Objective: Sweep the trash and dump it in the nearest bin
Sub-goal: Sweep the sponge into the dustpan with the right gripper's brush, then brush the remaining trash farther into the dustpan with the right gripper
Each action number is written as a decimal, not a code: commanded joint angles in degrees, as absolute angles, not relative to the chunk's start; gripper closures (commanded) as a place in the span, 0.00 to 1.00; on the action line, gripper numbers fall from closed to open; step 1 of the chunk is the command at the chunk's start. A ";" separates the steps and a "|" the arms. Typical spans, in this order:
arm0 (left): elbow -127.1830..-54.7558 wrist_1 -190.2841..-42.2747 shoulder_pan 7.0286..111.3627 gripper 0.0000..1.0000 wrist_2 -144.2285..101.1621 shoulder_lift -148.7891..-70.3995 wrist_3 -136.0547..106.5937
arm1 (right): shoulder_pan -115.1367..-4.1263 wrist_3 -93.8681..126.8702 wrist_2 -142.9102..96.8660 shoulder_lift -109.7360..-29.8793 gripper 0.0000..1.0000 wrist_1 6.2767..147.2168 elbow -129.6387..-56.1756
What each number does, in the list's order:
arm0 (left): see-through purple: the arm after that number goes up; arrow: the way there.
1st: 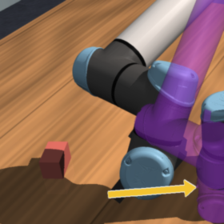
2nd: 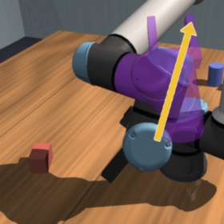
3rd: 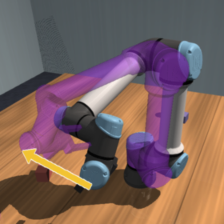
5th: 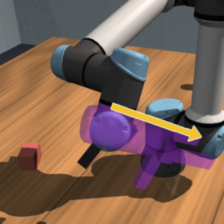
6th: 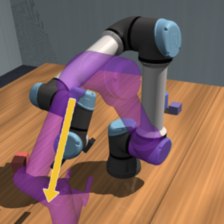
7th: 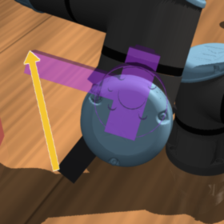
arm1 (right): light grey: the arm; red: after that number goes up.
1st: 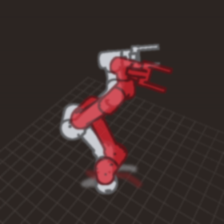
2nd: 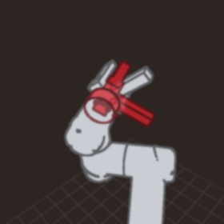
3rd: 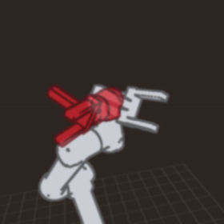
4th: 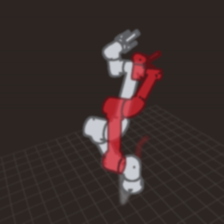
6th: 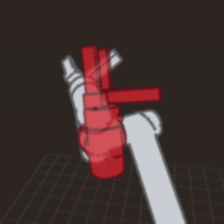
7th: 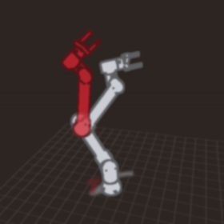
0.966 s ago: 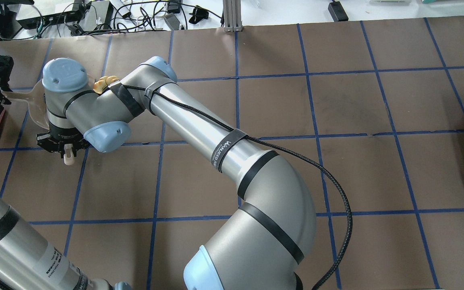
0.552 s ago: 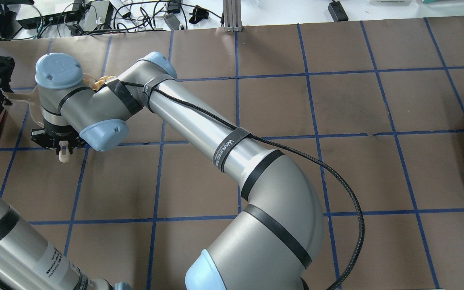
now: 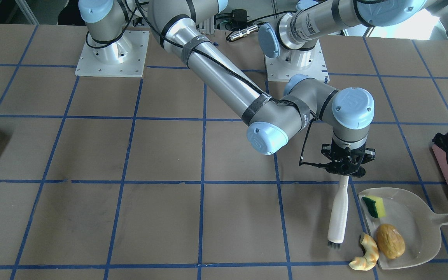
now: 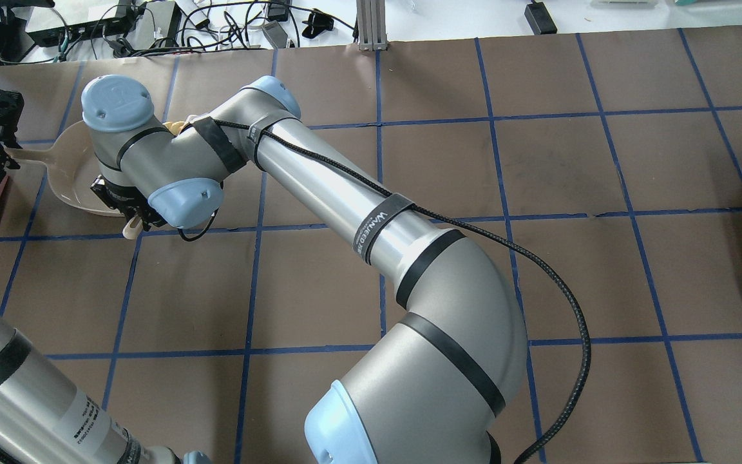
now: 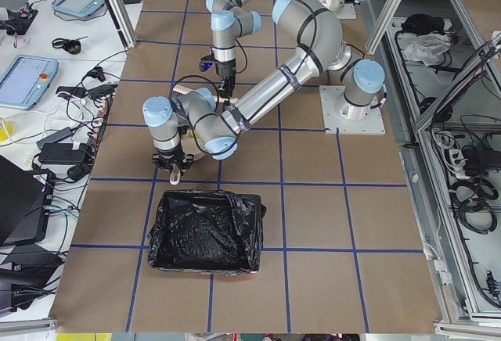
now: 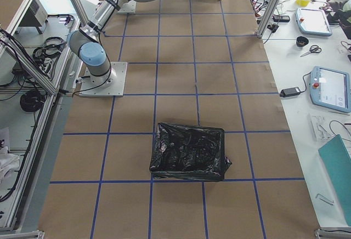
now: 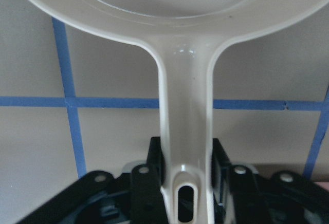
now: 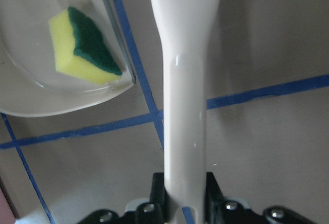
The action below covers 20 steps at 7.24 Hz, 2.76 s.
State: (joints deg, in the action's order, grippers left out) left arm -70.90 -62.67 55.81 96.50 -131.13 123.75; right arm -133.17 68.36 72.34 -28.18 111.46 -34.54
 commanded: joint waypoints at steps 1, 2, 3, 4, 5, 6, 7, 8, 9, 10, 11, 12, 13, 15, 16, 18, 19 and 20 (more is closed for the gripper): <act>-70.93 -62.67 55.90 1.00 96.50 -131.13 123.75 | -132.98 83.45 72.77 -26.56 1.00 111.36 -32.10; -70.93 -62.58 56.07 1.00 96.50 -131.13 123.75 | -132.98 84.54 72.77 -25.32 1.00 111.27 -30.86; -70.93 -62.58 56.07 1.00 96.50 -131.13 123.75 | -133.07 83.94 72.51 -24.53 1.00 111.18 -29.46; -70.93 -62.58 56.07 1.00 96.50 -131.13 123.75 | -133.07 79.06 71.99 -24.09 1.00 111.18 -28.66; -70.93 -62.58 56.07 1.00 96.50 -131.13 123.75 | -133.07 73.88 70.76 -23.39 1.00 111.18 -28.74; -70.93 -62.49 56.07 1.00 96.50 -131.13 123.66 | -133.07 66.00 68.66 -22.60 1.00 111.18 -28.74; -70.93 -62.49 56.07 1.00 96.50 -131.13 123.66 | -132.63 60.61 67.25 -22.24 1.00 111.18 -28.74; -70.93 -62.58 56.07 1.00 96.50 -131.13 123.66 | -131.76 54.99 66.02 -22.24 1.00 111.18 -28.74; -70.93 -62.58 56.07 1.00 96.50 -131.13 123.66 | -130.97 49.80 64.18 -22.15 1.00 111.18 -28.74; -70.93 -62.58 56.07 1.00 96.50 -131.13 123.66 | -130.09 47.83 63.99 -22.15 1.00 111.18 -28.74; -70.93 -62.58 56.07 1.00 96.50 -131.13 123.58 | -129.38 46.42 62.68 -22.24 1.00 111.18 -28.65; -70.93 -62.58 56.07 1.00 96.50 -131.13 123.57 | -129.38 45.19 61.53 -22.24 1.00 111.27 -28.65; -70.93 -62.58 56.07 1.00 96.42 -131.13 123.57 | -129.38 45.09 61.44 -22.06 1.00 111.27 -28.74; -70.93 -62.49 56.07 1.00 96.42 -131.13 123.40 | -129.38 45.09 60.65 -20.92 1.00 112.58 -28.56; -70.93 -62.58 56.07 1.00 96.42 -131.22 122.88 | -129.81 45.09 60.47 -20.66 1.00 113.46 -28.48; -71.02 -62.58 56.07 1.00 96.42 -131.13 122.78 | -131.91 41.33 59.59 -19.87 1.00 116.79 -28.56; -71.02 -62.58 56.07 1.00 96.42 -131.13 122.78 | -133.40 40.70 59.68 -19.25 1.00 118.20 -28.48; -70.93 -62.58 56.07 1.00 96.42 -131.13 122.78 | -134.37 40.69 60.11 -18.64 1.00 119.87 -28.48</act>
